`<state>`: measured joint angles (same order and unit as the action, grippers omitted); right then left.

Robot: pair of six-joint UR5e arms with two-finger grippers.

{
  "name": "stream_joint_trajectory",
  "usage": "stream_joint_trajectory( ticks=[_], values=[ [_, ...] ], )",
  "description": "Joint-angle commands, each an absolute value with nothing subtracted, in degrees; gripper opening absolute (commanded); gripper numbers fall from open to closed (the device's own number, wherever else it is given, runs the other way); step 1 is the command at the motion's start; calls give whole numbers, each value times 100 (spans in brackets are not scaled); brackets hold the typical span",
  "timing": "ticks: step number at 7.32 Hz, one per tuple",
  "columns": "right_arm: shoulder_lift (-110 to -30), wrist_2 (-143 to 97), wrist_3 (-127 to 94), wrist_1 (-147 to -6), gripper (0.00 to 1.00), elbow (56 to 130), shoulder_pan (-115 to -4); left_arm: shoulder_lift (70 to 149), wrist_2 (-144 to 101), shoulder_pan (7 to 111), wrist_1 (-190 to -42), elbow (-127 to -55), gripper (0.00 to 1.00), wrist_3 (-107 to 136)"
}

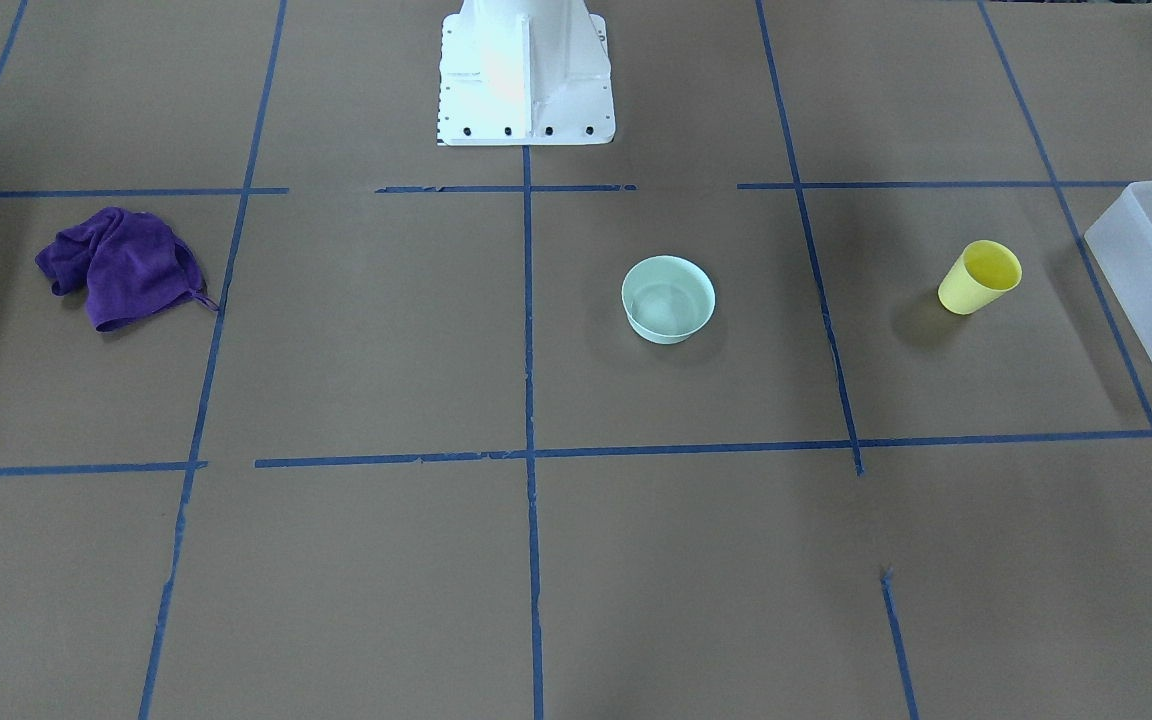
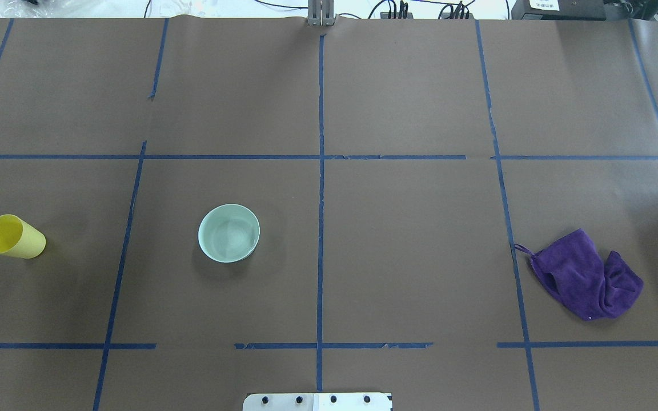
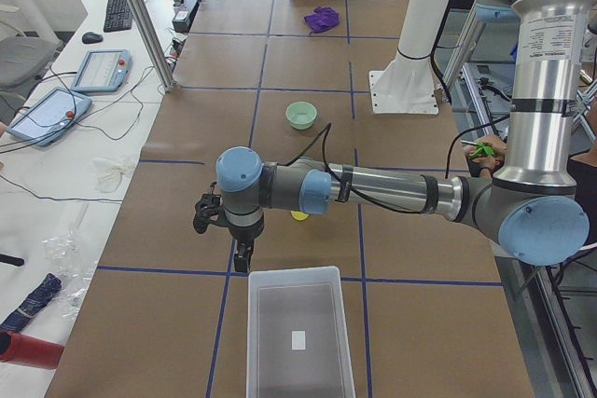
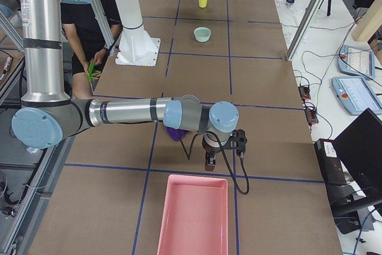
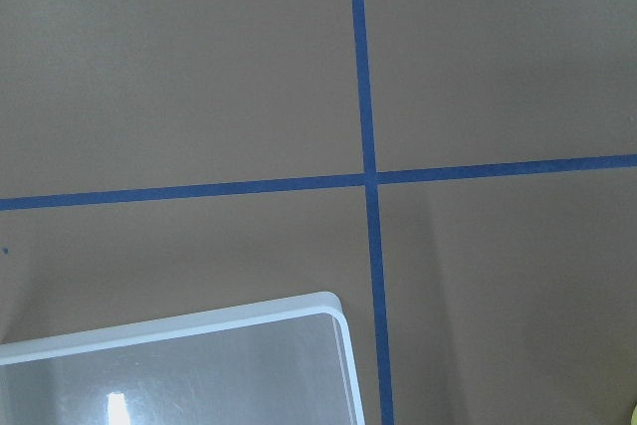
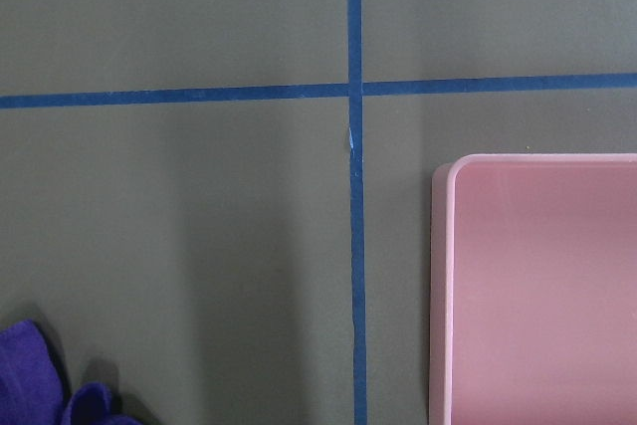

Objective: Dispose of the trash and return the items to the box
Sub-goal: 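Move the left gripper toward the yellow cup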

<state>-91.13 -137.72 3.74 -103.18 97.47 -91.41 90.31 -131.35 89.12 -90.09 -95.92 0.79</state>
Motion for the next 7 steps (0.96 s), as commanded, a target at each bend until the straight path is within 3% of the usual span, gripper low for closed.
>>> stream_joint_trajectory(
  ticks=[1,5,7],
  values=[
    [-9097,-13772,343,-10318,100,9747,-9141,9035,-13148,8912,-9035,-9606,100,79],
    [-8974,-13808,316,-10318,100,9967,-9149,8844,-13140,8274,-9192,-10527,100,1189],
    [-8974,-13808,308,-10318,100,9967,-9141,8160,-13140,7606,-10660,-10775,100,2515]
  ],
)
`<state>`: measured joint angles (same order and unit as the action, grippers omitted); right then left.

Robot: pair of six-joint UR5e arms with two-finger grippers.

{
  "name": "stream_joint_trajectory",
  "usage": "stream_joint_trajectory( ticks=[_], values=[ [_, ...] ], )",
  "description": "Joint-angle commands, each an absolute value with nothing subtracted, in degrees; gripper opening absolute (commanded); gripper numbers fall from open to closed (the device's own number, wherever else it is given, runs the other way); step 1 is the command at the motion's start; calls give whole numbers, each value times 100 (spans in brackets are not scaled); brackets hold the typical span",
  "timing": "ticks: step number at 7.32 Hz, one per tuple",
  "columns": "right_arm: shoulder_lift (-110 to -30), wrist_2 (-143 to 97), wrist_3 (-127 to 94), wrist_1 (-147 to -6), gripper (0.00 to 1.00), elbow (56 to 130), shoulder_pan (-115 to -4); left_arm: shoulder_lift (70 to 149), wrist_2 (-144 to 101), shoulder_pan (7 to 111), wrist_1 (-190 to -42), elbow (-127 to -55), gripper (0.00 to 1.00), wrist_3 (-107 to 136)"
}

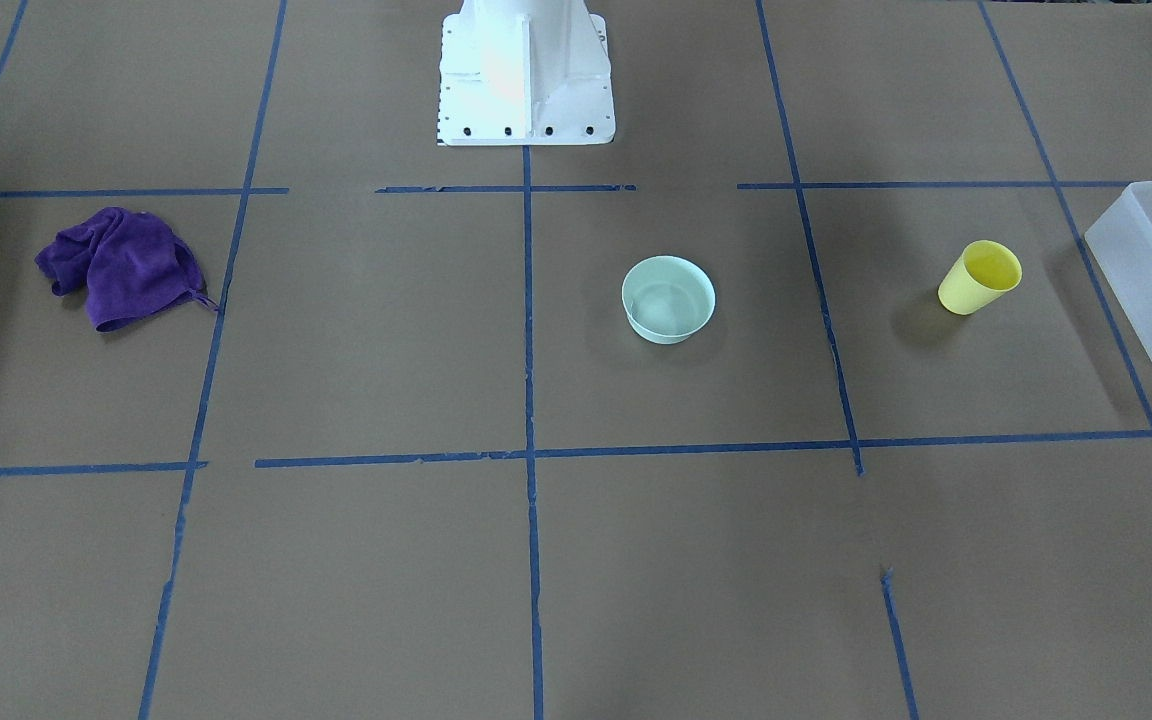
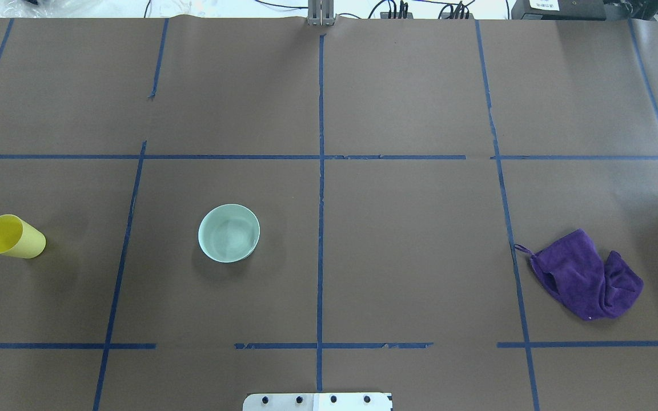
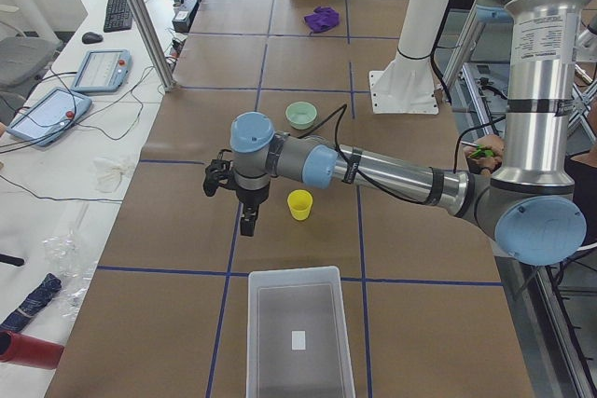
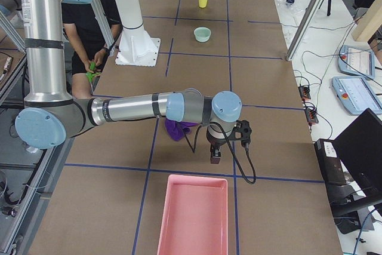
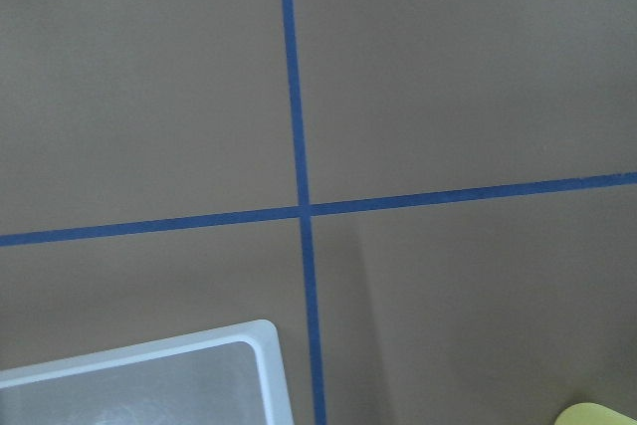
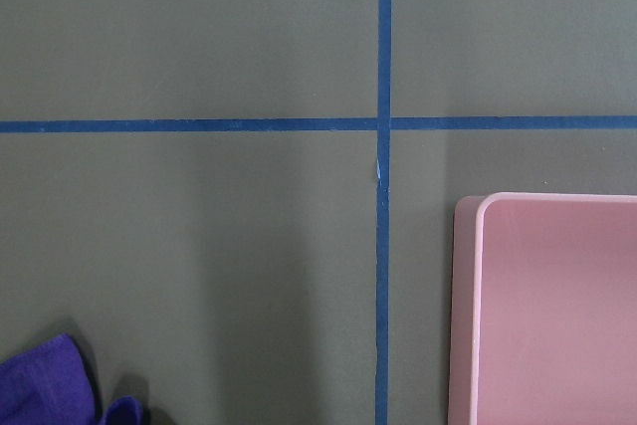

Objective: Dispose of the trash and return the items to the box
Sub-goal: 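Move the left gripper toward the yellow cup, then close the left gripper on the yellow cup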

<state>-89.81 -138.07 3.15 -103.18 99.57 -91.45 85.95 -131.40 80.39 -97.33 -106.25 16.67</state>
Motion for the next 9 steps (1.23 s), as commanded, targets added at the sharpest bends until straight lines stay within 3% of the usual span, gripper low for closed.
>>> stream_joint_trajectory(
  ticks=[1,9],
  values=[
    [-8965,-13808,316,-10310,100,9967,-9141,7739,-13131,7133,-11697,-10749,100,3314],
    [-8886,-13825,308,-10318,100,10011,-9141,7620,-12850,5758,-12999,-9994,100,4676]
  ],
)
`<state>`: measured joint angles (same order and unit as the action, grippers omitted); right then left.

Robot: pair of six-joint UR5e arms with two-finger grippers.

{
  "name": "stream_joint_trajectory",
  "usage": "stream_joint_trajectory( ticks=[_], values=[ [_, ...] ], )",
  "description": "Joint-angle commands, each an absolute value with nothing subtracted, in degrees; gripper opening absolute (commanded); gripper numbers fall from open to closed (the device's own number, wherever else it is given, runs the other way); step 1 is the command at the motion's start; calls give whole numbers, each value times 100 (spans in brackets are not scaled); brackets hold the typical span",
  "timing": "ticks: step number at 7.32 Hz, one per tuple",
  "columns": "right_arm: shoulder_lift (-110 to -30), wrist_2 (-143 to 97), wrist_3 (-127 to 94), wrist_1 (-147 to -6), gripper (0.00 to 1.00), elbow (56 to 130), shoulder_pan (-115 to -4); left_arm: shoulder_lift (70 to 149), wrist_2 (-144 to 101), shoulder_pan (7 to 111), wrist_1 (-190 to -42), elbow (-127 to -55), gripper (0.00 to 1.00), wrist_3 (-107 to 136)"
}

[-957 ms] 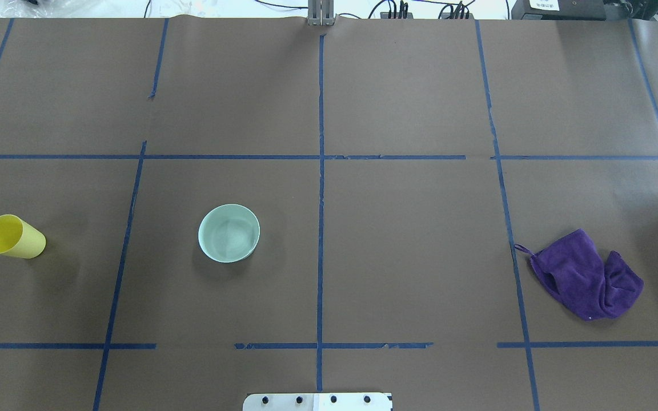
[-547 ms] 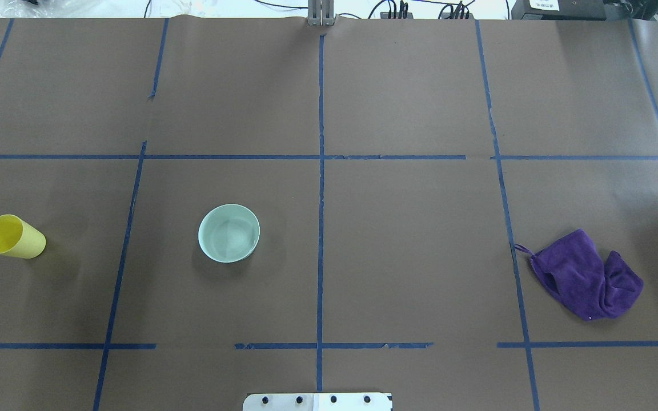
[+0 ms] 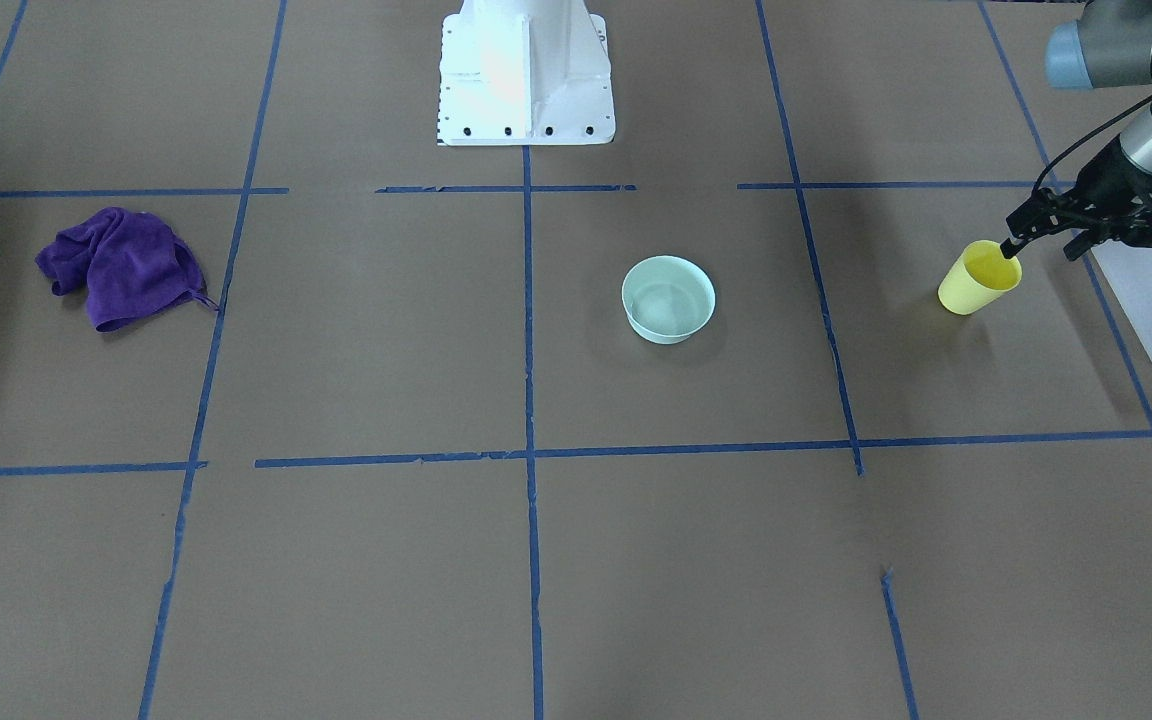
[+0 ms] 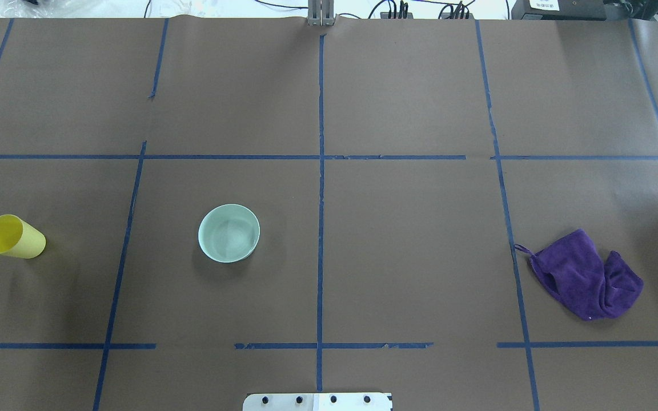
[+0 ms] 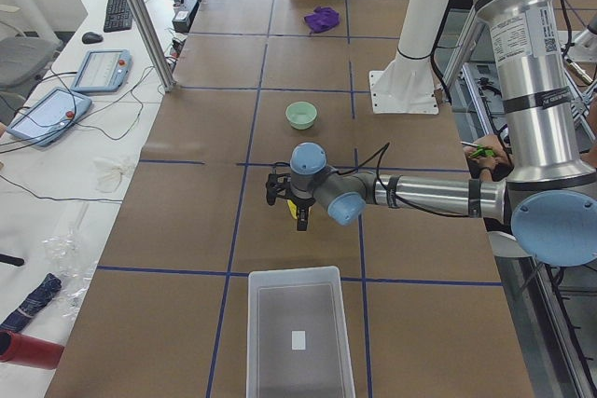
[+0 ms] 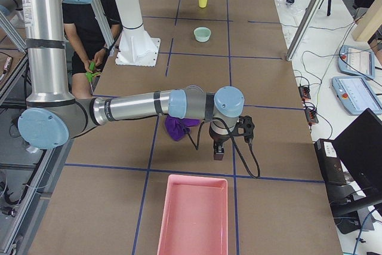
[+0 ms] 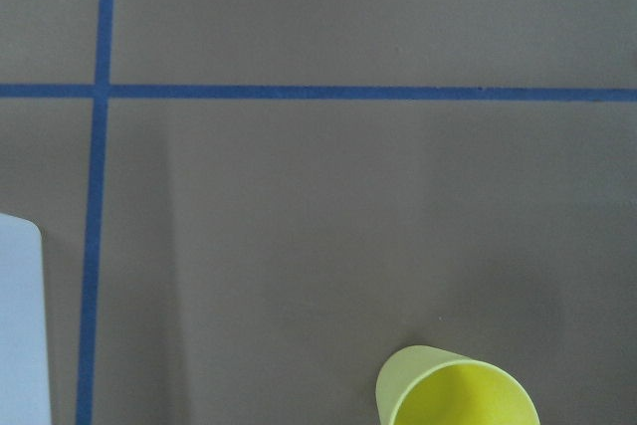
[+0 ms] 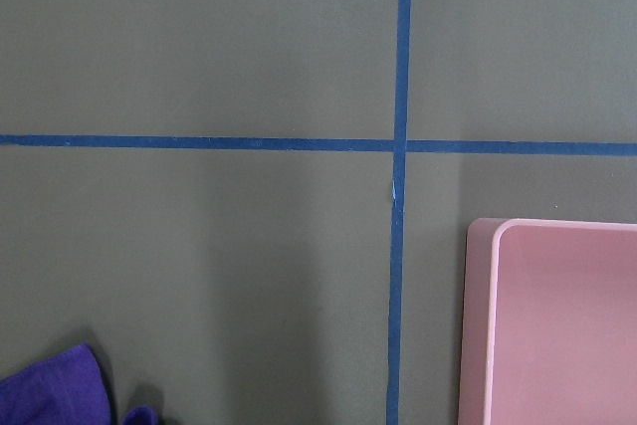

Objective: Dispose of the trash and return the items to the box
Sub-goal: 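Close the left gripper on the yellow cup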

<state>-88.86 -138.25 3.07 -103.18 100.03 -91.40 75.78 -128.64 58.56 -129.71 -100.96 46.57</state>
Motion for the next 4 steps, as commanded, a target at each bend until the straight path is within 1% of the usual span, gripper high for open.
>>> stream_joint_trajectory(
  ticks=[1,2,3,4],
  values=[
    [-8877,-13825,308,-10318,100,10011,-9141,7655,-12850,5652,-12999,-9958,100,4676],
    [-8868,-13825,316,-10318,100,10002,-9141,7699,-12850,5564,-12990,-9949,100,4676],
    [-8868,-13825,308,-10318,100,10011,-9141,7743,-12850,5537,-12999,-9888,93,4676],
    [-8868,-13825,308,-10318,100,10011,-9141,7795,-12850,5537,-12999,-9809,68,4676]
  ],
)
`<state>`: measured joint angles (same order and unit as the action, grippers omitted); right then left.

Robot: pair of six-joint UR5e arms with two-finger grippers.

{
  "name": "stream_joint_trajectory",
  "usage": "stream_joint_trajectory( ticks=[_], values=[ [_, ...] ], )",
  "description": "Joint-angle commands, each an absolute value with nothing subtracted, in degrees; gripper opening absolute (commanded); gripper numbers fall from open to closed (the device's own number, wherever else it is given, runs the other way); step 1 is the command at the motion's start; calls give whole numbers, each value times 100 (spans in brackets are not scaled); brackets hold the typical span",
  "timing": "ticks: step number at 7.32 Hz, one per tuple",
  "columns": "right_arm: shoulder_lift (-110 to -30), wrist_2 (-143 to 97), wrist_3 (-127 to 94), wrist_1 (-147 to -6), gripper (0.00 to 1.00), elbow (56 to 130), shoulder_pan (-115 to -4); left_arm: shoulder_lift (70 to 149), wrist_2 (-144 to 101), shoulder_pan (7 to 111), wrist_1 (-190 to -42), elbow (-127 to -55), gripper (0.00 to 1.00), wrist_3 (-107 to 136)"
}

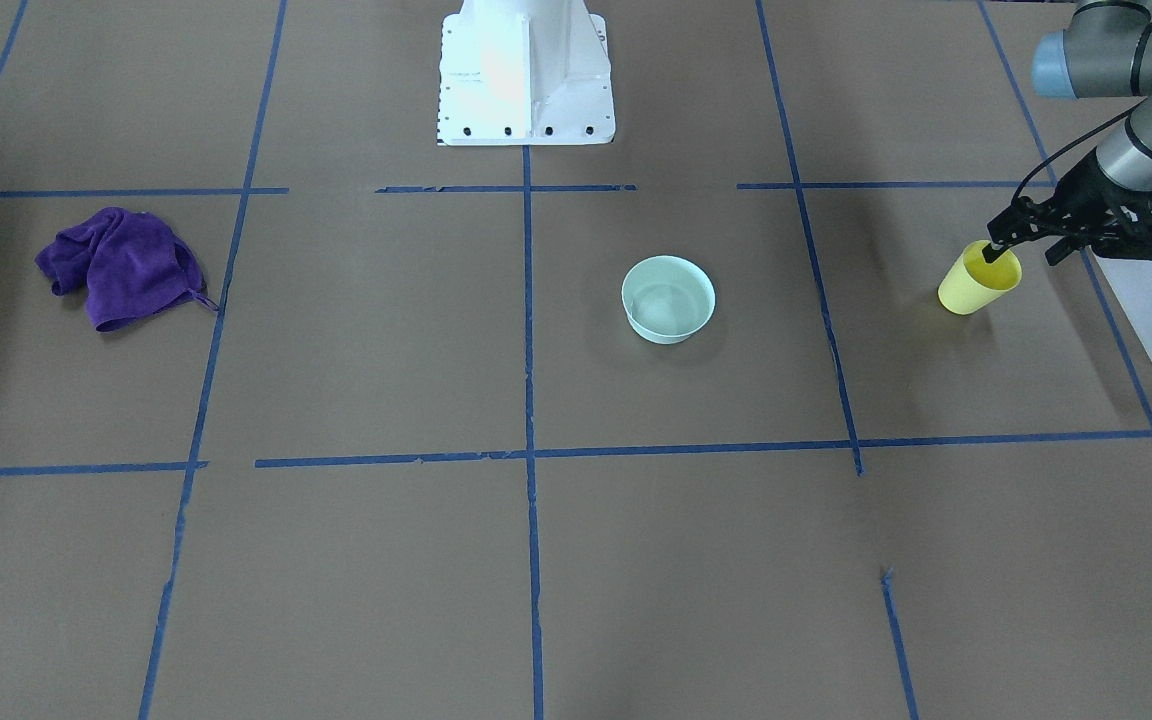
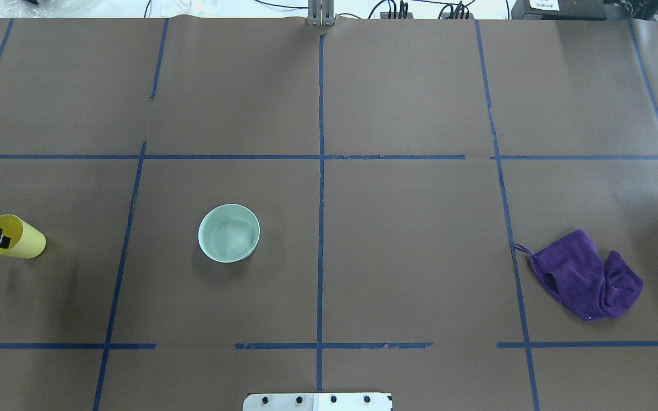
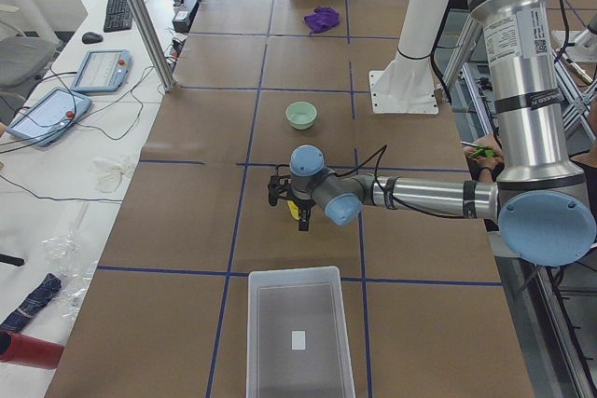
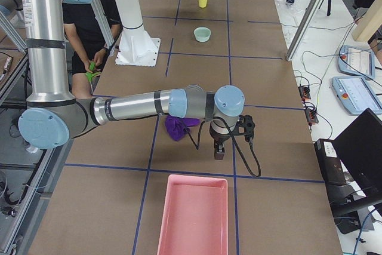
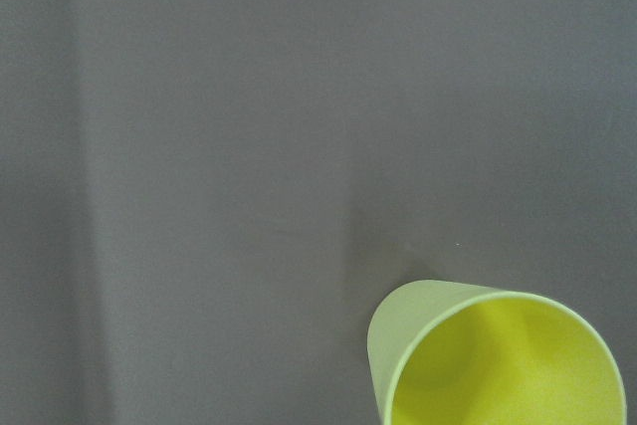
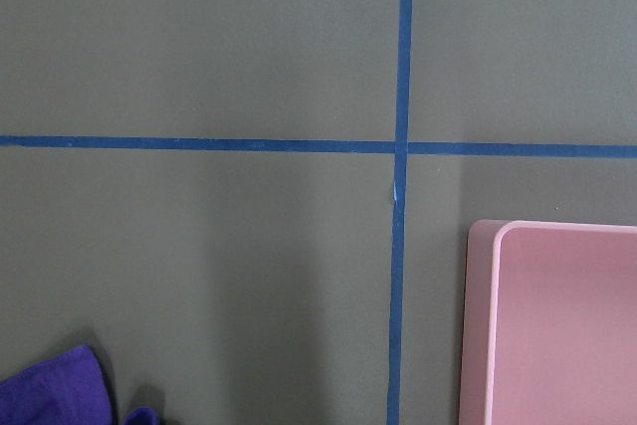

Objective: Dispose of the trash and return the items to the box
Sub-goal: 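Close the left gripper on the yellow cup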

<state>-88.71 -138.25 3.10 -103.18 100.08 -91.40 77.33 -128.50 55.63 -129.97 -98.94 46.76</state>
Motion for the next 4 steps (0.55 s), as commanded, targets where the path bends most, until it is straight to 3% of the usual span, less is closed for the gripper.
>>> stream_joint_trajectory(
  ticks=[1,2,4],
  values=[
    [-8868,-13825,308,-10318,100,10011,-9141,7848,-12850,5537,-12999,-9765,33,4676],
    [-8859,-13825,308,-10318,100,10019,-9141,7857,-12841,5537,-12999,-9756,0,4684],
    [-8746,-13843,308,-10318,100,10019,-9141,7866,-12850,5563,-12999,-9878,0,5095]
  ],
)
